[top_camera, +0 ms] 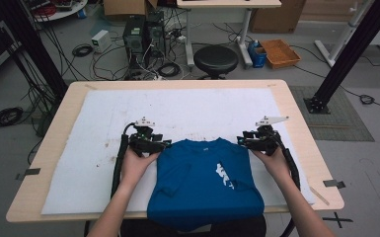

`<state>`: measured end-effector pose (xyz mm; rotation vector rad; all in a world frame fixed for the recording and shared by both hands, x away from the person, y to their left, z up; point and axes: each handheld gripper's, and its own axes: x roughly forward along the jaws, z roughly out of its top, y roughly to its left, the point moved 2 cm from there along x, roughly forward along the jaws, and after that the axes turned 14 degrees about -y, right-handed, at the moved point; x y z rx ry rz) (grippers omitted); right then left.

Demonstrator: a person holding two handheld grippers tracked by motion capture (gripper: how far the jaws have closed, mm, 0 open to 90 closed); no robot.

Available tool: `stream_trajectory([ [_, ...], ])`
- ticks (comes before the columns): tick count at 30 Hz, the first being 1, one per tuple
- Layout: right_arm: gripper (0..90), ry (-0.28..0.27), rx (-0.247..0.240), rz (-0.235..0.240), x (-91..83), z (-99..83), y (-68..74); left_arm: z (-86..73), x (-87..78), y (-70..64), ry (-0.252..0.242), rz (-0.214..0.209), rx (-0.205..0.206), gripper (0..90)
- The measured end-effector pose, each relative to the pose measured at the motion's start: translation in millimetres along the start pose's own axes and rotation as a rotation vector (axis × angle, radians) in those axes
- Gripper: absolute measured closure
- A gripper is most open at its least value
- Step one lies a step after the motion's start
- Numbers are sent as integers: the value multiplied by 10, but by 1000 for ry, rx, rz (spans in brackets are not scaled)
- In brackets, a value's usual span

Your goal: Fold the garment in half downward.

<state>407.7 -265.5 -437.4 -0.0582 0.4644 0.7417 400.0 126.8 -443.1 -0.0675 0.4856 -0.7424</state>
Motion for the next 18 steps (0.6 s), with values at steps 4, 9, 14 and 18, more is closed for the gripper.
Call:
stream_trajectory([
  [4, 605, 44, 7, 16, 64, -52, 6, -28, 46, -23, 31, -2, 26, 546],
  [9, 605, 66, -6, 12, 126, -75, 23, -57, 144, -37, 61, 5, 40, 547],
  [14, 614, 93, 1, 16, 178, -104, 16, -76, 185, -30, 87, 13, 43, 559],
  [18, 657, 114, -18, 24, 211, -127, 25, -73, 167, -59, 106, 14, 59, 630],
])
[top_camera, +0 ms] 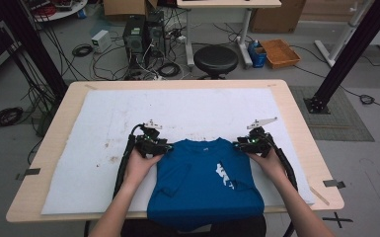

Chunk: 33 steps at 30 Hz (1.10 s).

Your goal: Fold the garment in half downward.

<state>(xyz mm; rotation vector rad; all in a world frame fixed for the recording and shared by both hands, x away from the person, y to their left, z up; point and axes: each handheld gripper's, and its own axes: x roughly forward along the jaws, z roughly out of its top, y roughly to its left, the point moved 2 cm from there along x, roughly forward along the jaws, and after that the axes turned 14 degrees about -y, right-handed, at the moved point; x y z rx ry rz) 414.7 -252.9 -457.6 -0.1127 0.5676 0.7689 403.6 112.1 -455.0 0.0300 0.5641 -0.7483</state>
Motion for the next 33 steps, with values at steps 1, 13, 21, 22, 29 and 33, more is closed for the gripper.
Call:
stream_trajectory([
  [1, 676, -2, -17, -7, 4, 2, 5, -2, 4, -11, 3, -7, 8, 645],
  [13, 887, -23, -99, -11, -33, 38, 78, 2, 26, -92, 10, 23, 102, 877],
  [21, 729, -82, 8, 10, -119, 89, -80, 61, 18, -40, -18, -8, 25, 671],
  [22, 712, -72, 9, 12, -103, 102, -83, 69, 42, -41, -13, -16, 21, 654],
  [29, 684, 1, -32, 55, 136, 152, 65, 65, 129, -85, 22, -25, 85, 726],
  [33, 879, 28, -106, 55, 209, 142, 141, 65, 139, -143, 30, -26, 136, 867],
])
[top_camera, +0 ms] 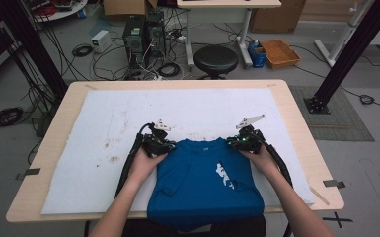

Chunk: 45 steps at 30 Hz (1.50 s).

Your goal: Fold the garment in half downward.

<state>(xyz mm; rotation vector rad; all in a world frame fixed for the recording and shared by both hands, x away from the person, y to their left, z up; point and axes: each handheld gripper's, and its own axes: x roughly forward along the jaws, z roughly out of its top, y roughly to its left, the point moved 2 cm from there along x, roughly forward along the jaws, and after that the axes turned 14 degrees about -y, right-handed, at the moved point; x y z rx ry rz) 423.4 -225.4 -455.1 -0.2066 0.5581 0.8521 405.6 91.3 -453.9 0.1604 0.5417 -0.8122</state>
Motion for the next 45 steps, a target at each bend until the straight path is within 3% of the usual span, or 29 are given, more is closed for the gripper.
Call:
stream_trajectory([
  [3, 887, -9, -5, -10, -8, 11, -16, 2, 12, 21, -15, 13, 5, 876],
  [9, 889, -34, 25, -25, 0, 90, -155, 52, 43, 183, -53, 15, -44, 881],
  [16, 889, -66, 20, -55, 48, 434, -265, 338, 95, 369, -82, 47, -15, 880],
  [18, 889, -77, 7, -66, 34, 502, -277, 365, 84, 373, -87, 46, -3, 880],
  [24, 888, -106, -17, -86, -124, 492, -217, 418, -159, 236, -169, 17, 58, 880],
  [27, 886, -137, -35, -90, -242, 466, -114, 405, -295, 144, -197, 3, 83, 879],
  [29, 886, -149, -57, -100, -333, 438, -17, 406, -335, 116, -188, -6, 93, 879],
  [31, 885, -170, -74, -100, -431, 405, 99, 394, -473, 5, -229, -18, 125, 879],
  [36, 885, -188, -129, -108, -680, 288, 399, 330, -619, -183, -237, -42, 175, 879],
  [37, 885, -193, -144, -112, -727, 258, 450, 272, -683, -291, -237, -57, 200, 879],
  [39, 885, -200, -158, -111, -809, 188, 553, 238, -716, -344, -235, -65, 212, 880],
  [40, 885, -195, -159, -108, -843, 150, 608, 159, -777, -447, -232, -81, 235, 879],
  [45, 883, -193, -186, -80, -1030, -28, 871, 3, -898, -607, -224, -106, 261, 879],
])
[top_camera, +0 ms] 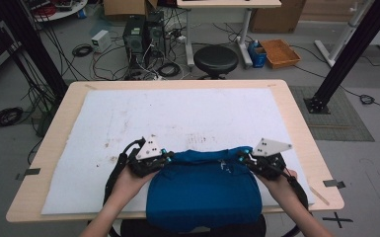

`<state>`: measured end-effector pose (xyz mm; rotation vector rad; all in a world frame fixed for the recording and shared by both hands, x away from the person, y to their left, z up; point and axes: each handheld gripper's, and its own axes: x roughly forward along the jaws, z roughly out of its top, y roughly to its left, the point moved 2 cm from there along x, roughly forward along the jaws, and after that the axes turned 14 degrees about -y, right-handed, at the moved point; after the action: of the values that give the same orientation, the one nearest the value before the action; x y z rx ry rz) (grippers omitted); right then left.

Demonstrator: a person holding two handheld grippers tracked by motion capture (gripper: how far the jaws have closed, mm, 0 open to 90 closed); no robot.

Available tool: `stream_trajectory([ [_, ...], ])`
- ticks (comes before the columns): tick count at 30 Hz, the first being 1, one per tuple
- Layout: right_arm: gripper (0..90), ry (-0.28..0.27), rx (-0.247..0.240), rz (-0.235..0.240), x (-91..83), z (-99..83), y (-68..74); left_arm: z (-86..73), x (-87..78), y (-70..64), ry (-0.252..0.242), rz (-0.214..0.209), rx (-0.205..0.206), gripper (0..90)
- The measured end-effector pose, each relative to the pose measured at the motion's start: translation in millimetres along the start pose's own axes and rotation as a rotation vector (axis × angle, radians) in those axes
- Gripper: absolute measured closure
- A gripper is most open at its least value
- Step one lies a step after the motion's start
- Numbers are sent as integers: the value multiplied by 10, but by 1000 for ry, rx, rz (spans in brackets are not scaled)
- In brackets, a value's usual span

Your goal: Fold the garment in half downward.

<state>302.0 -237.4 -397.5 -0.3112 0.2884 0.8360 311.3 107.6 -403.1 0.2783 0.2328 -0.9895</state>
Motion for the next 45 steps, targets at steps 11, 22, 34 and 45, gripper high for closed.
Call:
stream_trajectory([
  [11, 881, 41, -49, 53, -397, -264, 545, -154, -233, -450, 35, -94, 62, 879],
  [22, 820, 101, -108, 94, -487, -401, 775, -427, -342, -722, 108, -154, 79, 836],
  [34, 618, 38, 104, -42, -407, -189, 173, -295, -295, -474, 27, 3, -35, 652],
  [45, 606, 155, 401, -68, 141, -448, -379, -439, 44, 173, 62, 170, -314, 595],
])
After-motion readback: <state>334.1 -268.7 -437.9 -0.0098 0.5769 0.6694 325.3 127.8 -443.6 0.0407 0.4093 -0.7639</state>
